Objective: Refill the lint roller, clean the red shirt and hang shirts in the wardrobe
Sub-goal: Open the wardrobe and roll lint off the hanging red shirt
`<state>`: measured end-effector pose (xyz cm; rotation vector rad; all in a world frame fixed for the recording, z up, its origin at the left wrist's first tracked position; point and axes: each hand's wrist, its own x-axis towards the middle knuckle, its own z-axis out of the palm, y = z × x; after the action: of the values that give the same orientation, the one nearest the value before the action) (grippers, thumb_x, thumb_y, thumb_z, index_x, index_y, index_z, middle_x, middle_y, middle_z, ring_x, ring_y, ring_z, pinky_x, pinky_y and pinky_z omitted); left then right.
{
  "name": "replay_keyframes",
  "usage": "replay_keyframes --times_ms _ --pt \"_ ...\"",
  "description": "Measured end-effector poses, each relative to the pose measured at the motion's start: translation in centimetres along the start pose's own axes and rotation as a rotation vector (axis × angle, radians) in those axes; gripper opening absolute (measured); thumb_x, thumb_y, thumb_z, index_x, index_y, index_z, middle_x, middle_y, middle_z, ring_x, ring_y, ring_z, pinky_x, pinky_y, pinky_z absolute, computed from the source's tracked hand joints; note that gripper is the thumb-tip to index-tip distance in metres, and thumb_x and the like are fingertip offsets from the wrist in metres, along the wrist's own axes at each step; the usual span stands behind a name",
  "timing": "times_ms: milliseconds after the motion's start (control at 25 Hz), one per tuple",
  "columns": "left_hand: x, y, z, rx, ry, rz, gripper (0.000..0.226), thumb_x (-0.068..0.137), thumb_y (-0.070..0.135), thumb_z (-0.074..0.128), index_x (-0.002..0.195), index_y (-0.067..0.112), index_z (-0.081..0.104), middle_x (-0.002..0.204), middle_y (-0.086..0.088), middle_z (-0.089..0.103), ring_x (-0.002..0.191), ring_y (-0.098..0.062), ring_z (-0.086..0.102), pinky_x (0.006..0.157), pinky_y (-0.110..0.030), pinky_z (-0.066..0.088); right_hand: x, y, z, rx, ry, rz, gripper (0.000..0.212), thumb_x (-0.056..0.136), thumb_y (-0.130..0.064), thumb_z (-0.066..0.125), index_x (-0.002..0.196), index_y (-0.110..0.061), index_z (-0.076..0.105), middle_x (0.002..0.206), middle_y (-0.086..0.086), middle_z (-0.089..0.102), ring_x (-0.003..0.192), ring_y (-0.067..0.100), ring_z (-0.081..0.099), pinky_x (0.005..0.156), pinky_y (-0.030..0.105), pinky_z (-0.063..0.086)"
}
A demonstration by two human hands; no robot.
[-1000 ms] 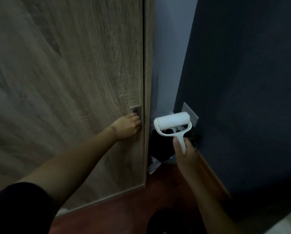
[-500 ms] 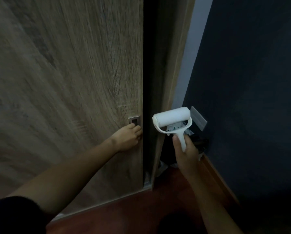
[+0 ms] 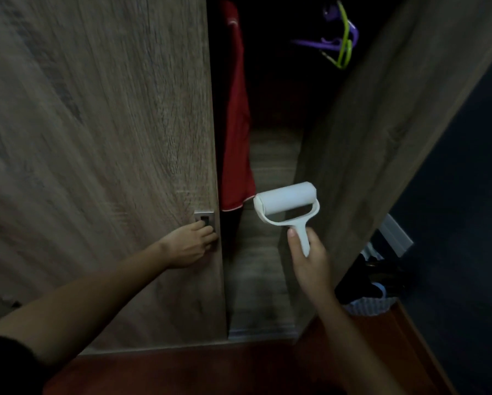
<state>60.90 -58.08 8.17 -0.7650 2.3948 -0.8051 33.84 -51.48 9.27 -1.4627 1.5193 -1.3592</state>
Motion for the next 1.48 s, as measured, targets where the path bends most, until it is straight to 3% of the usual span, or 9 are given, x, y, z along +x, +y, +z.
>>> replay_keyframes --times_ms 120,280,480,680,880,1040,1200,1320,1480 --pt "-5.3 -1.6 2.8 0.037 0.000 0.006 0.044 0.090 0.020 0.028 0.104 0.012 0.069 0.111 -0.005 0.065 0.100 -0.024 0.059 0.097 -0.037 0.044 -0.8 -2.0 3.3 0.016 -0.022 -0.021 0.022 0.092 -0.035 0.051 0.074 -0.024 0.055 0.059 -0.005 0.052 0.056 0.001 0.050 0.054 0.015 0.038" --pt "-10.7 -3.0 5.2 0.027 -0.106 -0.060 0.045 0.084 0.022 0.030 0.082 0.018 0.075 0.091 0.001 0.069 0.082 -0.019 0.062 0.083 -0.032 0.049 -1.6 -3.4 6.6 0.026 -0.029 -0.056 0.021 0.093 -0.033 0.051 0.078 -0.020 0.057 0.059 -0.006 0.051 0.055 0.002 0.048 0.055 0.017 0.038" --pt "-15.0 -3.8 7.9 0.000 -0.248 -0.091 0.041 0.099 0.020 0.026 0.133 0.007 0.045 0.141 -0.011 0.041 0.128 -0.030 0.036 0.111 -0.043 0.022 -2.8 -4.6 8.8 0.049 -0.023 -0.066 0.020 0.093 -0.033 0.050 0.077 -0.024 0.056 0.063 -0.004 0.052 0.057 0.002 0.048 0.058 0.021 0.039" --pt "-17.3 -4.5 7.3 -0.048 -0.368 -0.112 0.040 0.097 0.018 0.032 0.134 0.009 0.045 0.143 -0.011 0.039 0.131 -0.030 0.033 0.112 -0.044 0.023 -3.4 -5.5 9.3 0.021 -0.017 -0.077 0.021 0.094 -0.032 0.049 0.075 -0.025 0.055 0.065 -0.002 0.054 0.058 0.001 0.050 0.059 0.026 0.040" --pt "-14.4 -4.7 4.6 -0.168 0.455 -0.228 0.019 0.082 0.022 0.048 0.079 0.013 0.065 0.076 -0.004 0.065 0.073 -0.021 0.059 0.061 -0.030 0.049 -2.6 -5.8 8.4 0.041 0.041 -0.063 0.025 0.094 -0.032 0.048 0.070 -0.026 0.050 0.060 -0.004 0.047 0.055 0.005 0.044 0.057 0.028 0.037" --pt "-6.9 -6.1 -5.3 -0.575 0.955 -0.641 0.030 0.085 0.026 0.051 0.097 0.004 0.069 0.066 -0.008 0.064 0.065 -0.025 0.059 0.059 -0.032 0.050 -1.0 -5.7 6.2 0.070 0.117 -0.046 0.024 0.095 -0.033 0.047 0.078 -0.019 0.055 0.062 -0.003 0.049 0.055 0.002 0.046 0.058 0.025 0.038" --pt "-0.1 -8.0 -11.5 -1.254 0.781 -1.050 0.046 0.083 0.048 0.059 0.109 0.011 0.067 0.060 0.000 0.060 0.072 -0.020 0.064 0.071 -0.031 0.049 1.2 -5.5 3.3 0.069 0.144 -0.061 0.020 0.095 -0.031 0.047 0.084 -0.018 0.057 0.065 -0.006 0.053 0.061 -0.002 0.050 0.060 0.017 0.039" --pt "3.1 -8.2 -11.4 -1.280 0.634 -1.016 0.026 0.083 0.039 0.063 0.087 0.014 0.070 0.060 0.001 0.057 0.073 -0.021 0.064 0.066 -0.025 0.041 3.3 -5.0 1.2 0.094 0.136 -0.050 0.017 0.095 -0.030 0.047 0.092 -0.017 0.057 0.072 -0.001 0.057 0.069 0.010 0.054 0.065 0.027 0.042" --pt "1.0 -6.6 -10.2 -1.291 0.890 -0.919 0.019 0.079 0.040 0.054 0.073 0.022 0.059 0.069 0.008 0.045 0.063 0.000 0.048 0.061 -0.016 0.033 6.9 -4.4 -1.2 0.212 0.029 0.049 0.008 0.096 -0.021 0.043 0.103 -0.022 0.048 0.068 0.002 0.051 0.056 0.011 0.048 0.047 0.023 0.038"
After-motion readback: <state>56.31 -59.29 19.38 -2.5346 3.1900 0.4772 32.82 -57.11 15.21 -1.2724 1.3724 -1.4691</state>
